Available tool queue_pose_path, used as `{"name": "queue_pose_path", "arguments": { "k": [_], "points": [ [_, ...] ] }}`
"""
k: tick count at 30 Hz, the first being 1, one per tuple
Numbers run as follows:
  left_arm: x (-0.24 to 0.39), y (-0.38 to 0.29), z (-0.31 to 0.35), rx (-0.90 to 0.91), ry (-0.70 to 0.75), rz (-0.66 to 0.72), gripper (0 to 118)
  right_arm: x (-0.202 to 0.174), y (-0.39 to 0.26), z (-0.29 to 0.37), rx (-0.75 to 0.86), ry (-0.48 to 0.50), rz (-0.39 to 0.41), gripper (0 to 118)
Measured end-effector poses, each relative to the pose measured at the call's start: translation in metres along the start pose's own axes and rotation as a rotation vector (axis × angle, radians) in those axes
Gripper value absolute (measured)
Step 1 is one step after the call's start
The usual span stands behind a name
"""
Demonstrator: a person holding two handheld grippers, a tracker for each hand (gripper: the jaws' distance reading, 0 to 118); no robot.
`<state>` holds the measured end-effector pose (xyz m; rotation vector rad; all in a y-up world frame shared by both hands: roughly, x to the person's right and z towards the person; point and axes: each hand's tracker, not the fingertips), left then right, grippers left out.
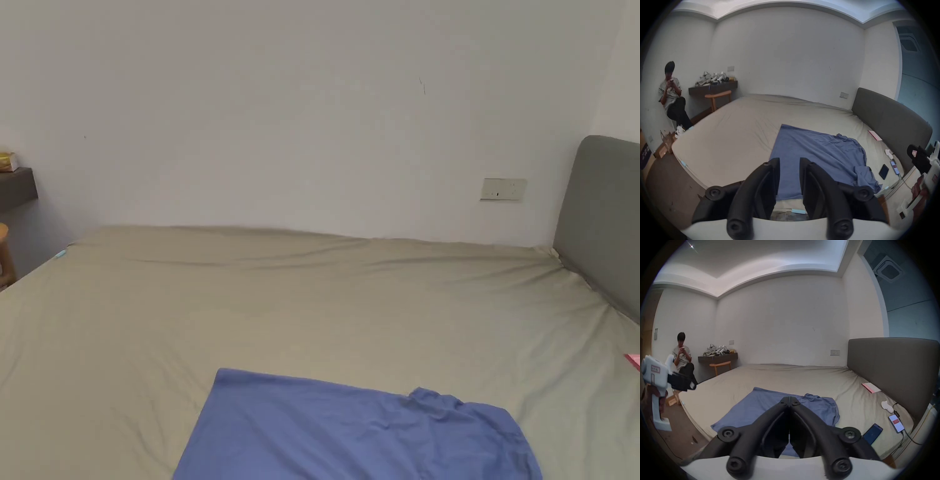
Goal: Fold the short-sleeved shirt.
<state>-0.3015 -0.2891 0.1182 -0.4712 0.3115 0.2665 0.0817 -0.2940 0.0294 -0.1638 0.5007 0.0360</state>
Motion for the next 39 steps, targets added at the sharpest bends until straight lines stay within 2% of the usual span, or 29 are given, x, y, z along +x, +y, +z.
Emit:
{"name": "queue_pose_path", "arguments": {
  "k": [1, 2, 5, 6, 7, 8, 10, 11, 15, 18, 22, 26, 28, 29, 30, 31, 33, 35, 36, 37, 39],
  "points": [
    [-0.003, 0.0, -0.001, -0.014, -0.025, 0.029, 26, 0.004, 0.004, -0.002, -0.041, 0.071, -0.041, 1],
    [-0.006, 0.0, -0.003, -0.016, -0.035, 0.048, 26, 0.005, 0.005, -0.002, -0.044, 0.082, -0.062, 1],
    [-0.015, 0.003, -0.013, -0.016, -0.007, 0.044, 26, 0.008, 0.006, -0.001, -0.018, 0.036, -0.049, 1],
    [-0.02, 0.004, -0.019, -0.022, 0.012, 0.046, 34, 0.009, 0.007, -0.001, -0.02, 0.032, -0.045, 1],
    [-0.025, 0.006, -0.026, -0.057, 0.022, 0.044, 79, 0.01, 0.007, 0.0, -0.015, 0.023, -0.045, 1],
    [-0.034, 0.005, -0.039, -0.162, 0.002, 0.043, 115, 0.011, 0.008, 0.001, -0.007, 0.018, -0.05, 1],
    [-0.053, 0.0, -0.054, -0.164, -0.039, 0.071, 112, 0.014, 0.01, 0.001, -0.005, 0.02, -0.06, 1],
    [-0.058, -0.001, -0.064, -0.187, -0.015, 0.097, 115, 0.015, 0.011, 0.001, -0.005, 0.022, -0.061, 1],
    [-0.082, -0.032, -0.123, -0.363, 0.058, 0.124, 118, 0.008, 0.023, 0.002, 0.003, 0.02, -0.048, 1],
    [-0.095, -0.059, -0.161, -0.478, 0.038, 0.148, 118, 0.003, 0.035, 0.003, 0.007, 0.015, -0.026, 1],
    [-0.11, -0.089, -0.202, -0.569, 0.041, 0.153, 110, 0.011, 0.037, 0.004, -0.006, -0.005, 0.007, 1],
    [-0.081, -0.098, -0.204, -0.603, 0.022, 0.143, 106, 0.02, 0.032, 0.001, -0.037, -0.035, 0.016, 1],
    [-0.088, -0.103, -0.216, -0.635, -0.002, 0.13, 83, 0.023, 0.029, -0.002, -0.059, -0.046, 0.008, 1],
    [-0.083, -0.105, -0.219, -0.638, 0.129, 0.054, 77, 0.024, 0.027, -0.005, -0.071, -0.052, 0.002, 1],
    [-0.075, -0.103, -0.216, -0.588, 0.134, -0.002, 70, 0.025, 0.026, -0.007, -0.08, -0.055, -0.006, 1],
    [-0.073, -0.105, -0.219, -0.581, 0.131, -0.064, 70, 0.027, 0.023, -0.008, -0.088, -0.057, -0.017, 1],
    [-0.072, -0.101, -0.22, -0.605, 0.12, -0.063, 67, 0.03, 0.018, -0.011, -0.108, -0.054, -0.035, 1],
    [-0.072, -0.09, -0.215, -0.597, 0.12, -0.034, 40, 0.033, 0.012, -0.01, -0.113, -0.065, -0.035, 3],
    [-0.074, -0.086, -0.214, -0.587, 0.089, -0.01, 20, 0.034, 0.01, -0.01, -0.118, -0.076, -0.031, 6],
    [-0.076, -0.081, -0.213, -0.567, 0.022, 0.054, 5, 0.036, 0.007, -0.012, -0.132, -0.093, -0.021, 16],
    [-0.069, -0.072, -0.214, -0.57, 0.036, 0.068, 5, 0.044, 0.0, -0.016, -0.189, -0.103, 0.005, 38]
  ]
}}
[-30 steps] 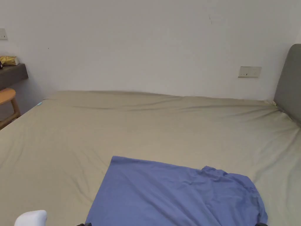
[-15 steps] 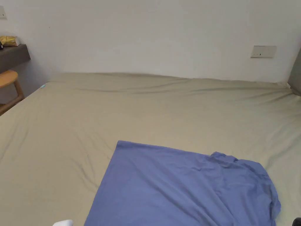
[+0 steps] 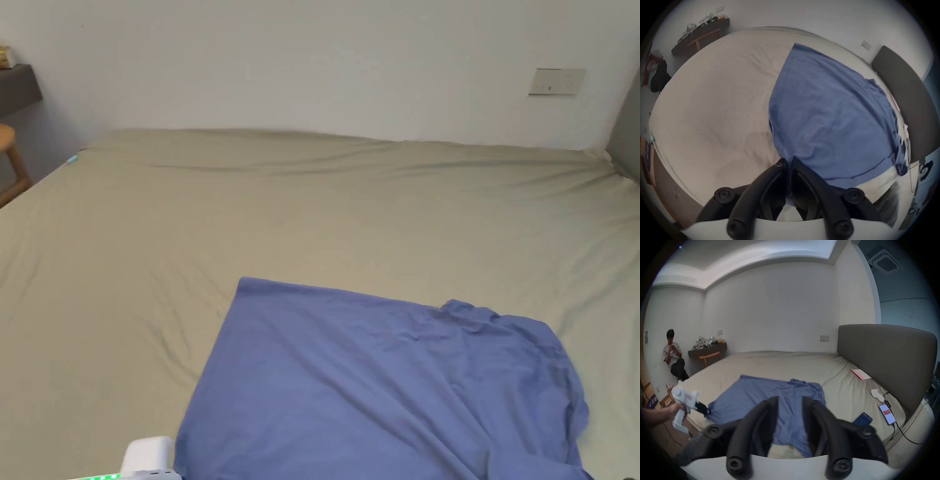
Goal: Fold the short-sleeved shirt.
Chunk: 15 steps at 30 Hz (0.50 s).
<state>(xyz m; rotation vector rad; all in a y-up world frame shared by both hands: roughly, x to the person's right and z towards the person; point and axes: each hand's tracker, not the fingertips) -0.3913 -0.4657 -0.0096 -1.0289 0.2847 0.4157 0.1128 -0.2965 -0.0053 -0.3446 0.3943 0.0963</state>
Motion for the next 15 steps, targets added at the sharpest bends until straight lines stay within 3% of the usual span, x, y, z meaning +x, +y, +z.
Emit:
{"name": "queue_pose_path", "arguments": {
  "k": [2, 3, 10, 15],
  "points": [
    [0.007, 0.006, 0.008, 0.026, -0.002, -0.006, 5, 0.012, -0.009, -0.008, -0.074, -0.005, 0.037, 60],
    [0.009, 0.008, 0.013, 0.042, -0.017, -0.009, 5, 0.019, -0.015, -0.012, -0.117, 0.001, 0.051, 64],
    [0.018, 0.024, 0.024, 0.088, -0.046, -0.005, 5, 0.078, -0.096, -0.066, -0.379, -0.026, 0.002, 64],
    [0.012, 0.023, 0.022, 0.076, -0.051, 0.055, 5, 0.096, -0.154, -0.117, -0.571, 0.009, -0.117, 64]
  ]
}}
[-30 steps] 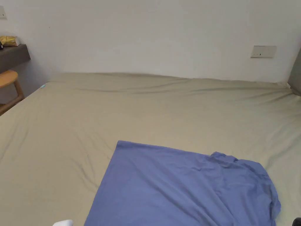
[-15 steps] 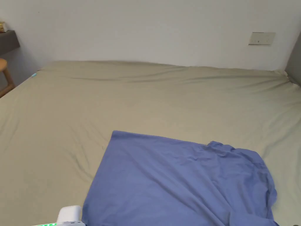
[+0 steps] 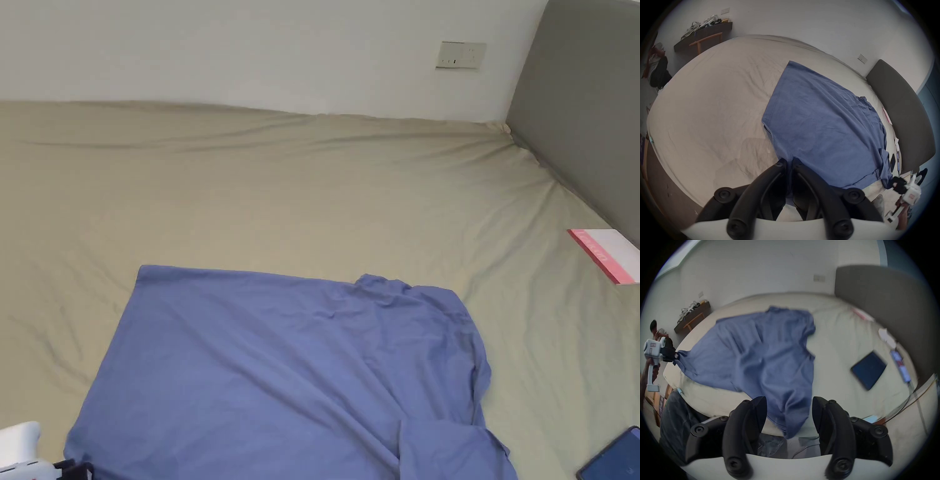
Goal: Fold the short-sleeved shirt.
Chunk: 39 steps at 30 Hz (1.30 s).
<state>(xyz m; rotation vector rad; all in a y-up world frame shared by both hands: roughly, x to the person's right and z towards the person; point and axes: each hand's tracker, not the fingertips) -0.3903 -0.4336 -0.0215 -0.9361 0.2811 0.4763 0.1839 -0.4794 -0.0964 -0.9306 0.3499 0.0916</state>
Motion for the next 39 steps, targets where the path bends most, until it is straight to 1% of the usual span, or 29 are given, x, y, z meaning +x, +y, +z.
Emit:
{"name": "queue_pose_path", "arguments": {
  "k": [2, 3, 4, 5, 6, 7, 8, 10, 12, 14, 16, 18, 19, 22, 24, 26, 27, 30, 31, 34, 36, 37, 39],
  "points": [
    [-0.007, 0.0, -0.004, -0.007, 0.002, 0.016, 5, 0.004, -0.007, -0.026, -0.056, -0.007, -0.032, 64],
    [-0.009, -0.001, -0.003, -0.007, 0.004, 0.022, 5, -0.013, -0.008, -0.026, -0.066, -0.002, -0.047, 59],
    [-0.01, -0.001, -0.002, -0.009, 0.005, 0.028, 5, -0.016, -0.006, -0.02, 0.045, -0.026, -0.049, 28],
    [-0.011, -0.002, 0.0, -0.011, 0.005, 0.032, 5, -0.016, 0.002, -0.017, 0.0, -0.012, -0.062, 9],
    [-0.012, -0.002, 0.001, -0.01, 0.004, 0.038, 5, -0.013, 0.008, -0.016, -0.017, 0.016, -0.102, 9],
    [-0.014, -0.002, 0.002, -0.007, 0.0, 0.049, 5, -0.005, 0.007, -0.014, -0.006, 0.103, -0.177, 9],
    [-0.017, -0.001, 0.003, -0.007, -0.005, 0.058, 5, 0.003, 0.01, -0.014, -0.019, 0.101, -0.197, 9],
    [-0.02, 0.0, 0.005, -0.008, -0.011, 0.083, 5, 0.004, 0.014, -0.006, 0.006, 0.092, -0.166, 9],
    [-0.023, 0.002, 0.01, -0.014, -0.04, 0.107, 5, 0.01, 0.017, 0.004, 0.028, 0.11, -0.172, 9],
    [-0.024, 0.003, 0.013, -0.016, -0.048, 0.106, 5, 0.02, 0.018, 0.012, 0.056, 0.143, -0.209, 9],
    [-0.02, 0.004, 0.011, -0.023, -0.026, 0.066, 5, 0.023, 0.018, 0.013, 0.057, 0.162, -0.239, 9],
    [-0.015, 0.003, 0.007, -0.029, -0.005, 0.04, 5, 0.026, 0.019, 0.009, 0.056, 0.163, -0.238, 9],
    [-0.015, 0.004, 0.005, -0.03, -0.01, 0.045, 5, 0.021, 0.022, 0.008, 0.06, 0.163, -0.237, 9],
    [-0.016, 0.01, 0.003, -0.033, -0.042, 0.069, 5, 0.027, 0.029, 0.005, 0.064, 0.189, -0.26, 9],
    [-0.015, 0.02, 0.001, -0.033, -0.047, 0.063, 5, 0.029, 0.042, 0.005, 0.085, 0.21, -0.291, 9],
    [-0.012, 0.038, -0.002, -0.031, -0.05, 0.046, 5, 0.035, 0.059, 0.002, 0.11, 0.211, -0.313, 9],
    [-0.012, 0.048, -0.004, -0.023, -0.053, 0.053, 5, 0.036, 0.069, 0.001, 0.131, 0.211, -0.326, 9],
    [0.0, 0.077, -0.005, 0.015, -0.131, 0.119, 5, 0.044, 0.101, -0.015, 0.156, 0.229, -0.378, 9],
    [0.003, 0.087, -0.01, 0.011, -0.13, 0.111, 5, 0.034, 0.116, -0.017, 0.164, 0.225, -0.389, 9],
    [0.014, 0.116, -0.036, 0.004, -0.11, 0.103, 5, 0.032, 0.151, -0.047, 0.159, 0.195, -0.384, 9],
    [0.014, 0.133, -0.062, -0.026, -0.108, 0.142, 5, 0.027, 0.171, -0.072, 0.125, 0.15, -0.343, 9],
    [0.015, 0.14, -0.075, -0.047, -0.098, 0.187, 5, 0.025, 0.181, -0.087, 0.103, 0.139, -0.324, 9],
    [0.018, 0.151, -0.099, -0.064, -0.085, 0.2, 5, 0.025, 0.195, -0.108, 0.085, 0.105, -0.308, 9]
  ]
}}
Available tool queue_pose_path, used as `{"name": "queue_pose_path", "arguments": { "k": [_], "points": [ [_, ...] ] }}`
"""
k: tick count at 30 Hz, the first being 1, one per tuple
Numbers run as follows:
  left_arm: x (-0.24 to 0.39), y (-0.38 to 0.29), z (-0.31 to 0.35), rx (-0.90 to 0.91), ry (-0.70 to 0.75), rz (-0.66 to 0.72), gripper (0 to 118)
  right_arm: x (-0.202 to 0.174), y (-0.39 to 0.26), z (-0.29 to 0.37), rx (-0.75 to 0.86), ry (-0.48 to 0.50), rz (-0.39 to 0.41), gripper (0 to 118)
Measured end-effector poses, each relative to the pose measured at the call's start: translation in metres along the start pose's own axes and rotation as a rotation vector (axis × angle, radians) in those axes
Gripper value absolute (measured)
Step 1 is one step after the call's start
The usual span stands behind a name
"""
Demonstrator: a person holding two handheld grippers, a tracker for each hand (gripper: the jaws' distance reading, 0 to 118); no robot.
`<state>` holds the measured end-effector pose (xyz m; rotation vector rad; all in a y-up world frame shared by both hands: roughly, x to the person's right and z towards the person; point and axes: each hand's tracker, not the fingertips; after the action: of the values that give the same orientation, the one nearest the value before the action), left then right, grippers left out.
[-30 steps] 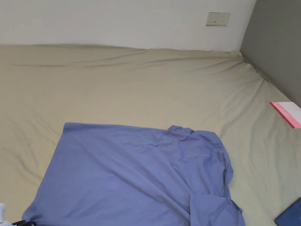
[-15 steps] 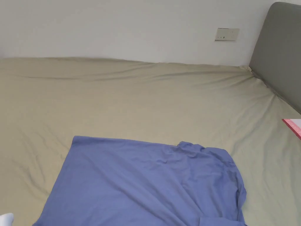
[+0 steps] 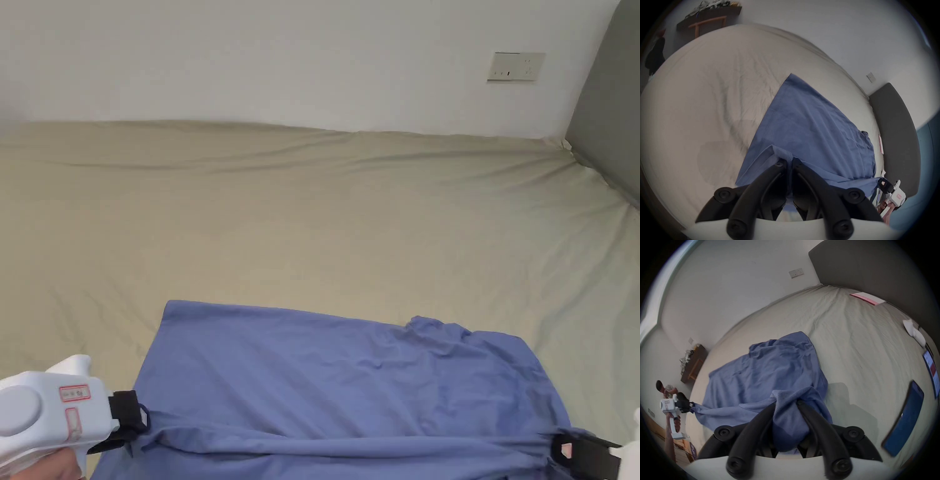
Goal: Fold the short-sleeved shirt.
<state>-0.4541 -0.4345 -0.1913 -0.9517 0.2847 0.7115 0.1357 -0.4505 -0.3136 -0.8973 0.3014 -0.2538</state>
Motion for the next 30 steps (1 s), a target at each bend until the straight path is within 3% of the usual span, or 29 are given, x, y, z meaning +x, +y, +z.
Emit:
{"name": "queue_pose_path", "arguments": {
  "k": [8, 11, 15, 17, 21, 24, 30],
  "points": [
    [-0.002, 0.011, -0.071, -0.072, 0.166, -0.093, 6, -0.011, -0.003, -0.063, -0.075, -0.137, 0.214, 9],
    [-0.004, 0.007, -0.06, -0.018, 0.115, -0.063, 13, 0.001, -0.005, -0.057, -0.032, -0.106, 0.133, 9],
    [-0.007, 0.006, -0.043, -0.017, 0.065, -0.037, 47, 0.006, -0.009, -0.055, -0.031, -0.111, 0.183, 9],
    [0.001, 0.005, -0.027, 0.006, 0.132, -0.067, 76, -0.002, -0.009, -0.053, -0.037, -0.137, 0.26, 9],
    [0.018, -0.012, 0.016, 0.171, 0.175, -0.198, 81, -0.006, -0.005, -0.06, -0.053, -0.176, 0.322, 9],
    [0.023, -0.036, 0.048, 0.262, 0.12, -0.198, 89, -0.02, -0.009, -0.055, -0.052, -0.191, 0.35, 9],
    [0.029, -0.072, 0.11, 0.372, 0.084, -0.217, 89, -0.03, -0.004, -0.059, -0.085, -0.244, 0.386, 9]
  ]
}}
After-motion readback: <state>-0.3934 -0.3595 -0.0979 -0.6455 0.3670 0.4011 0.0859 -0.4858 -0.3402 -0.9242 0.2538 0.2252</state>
